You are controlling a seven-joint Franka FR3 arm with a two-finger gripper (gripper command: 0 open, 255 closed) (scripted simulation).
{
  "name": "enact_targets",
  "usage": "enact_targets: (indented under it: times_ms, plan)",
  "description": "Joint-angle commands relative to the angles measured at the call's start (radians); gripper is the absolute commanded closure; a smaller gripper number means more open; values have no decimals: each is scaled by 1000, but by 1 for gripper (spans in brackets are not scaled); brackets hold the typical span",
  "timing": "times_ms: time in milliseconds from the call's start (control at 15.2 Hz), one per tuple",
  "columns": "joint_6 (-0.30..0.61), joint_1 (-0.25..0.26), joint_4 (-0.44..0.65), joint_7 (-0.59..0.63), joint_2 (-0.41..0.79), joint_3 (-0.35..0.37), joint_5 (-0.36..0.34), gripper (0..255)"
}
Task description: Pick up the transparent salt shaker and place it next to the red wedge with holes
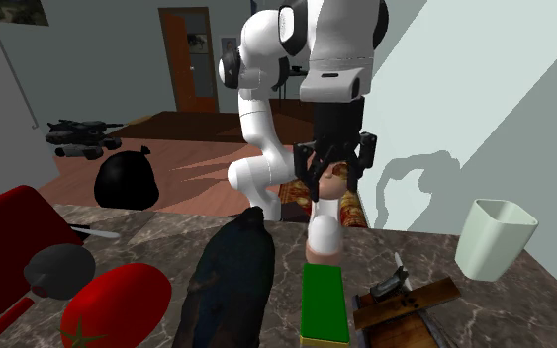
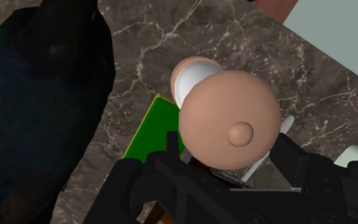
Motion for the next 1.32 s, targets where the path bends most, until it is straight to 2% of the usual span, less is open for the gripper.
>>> enact_targets:
  times_ms: [0, 1254]
  plan:
    - [-23, 0, 28, 2, 6, 1, 0, 255]
    - [-283, 2, 408, 6, 126, -1, 3, 255]
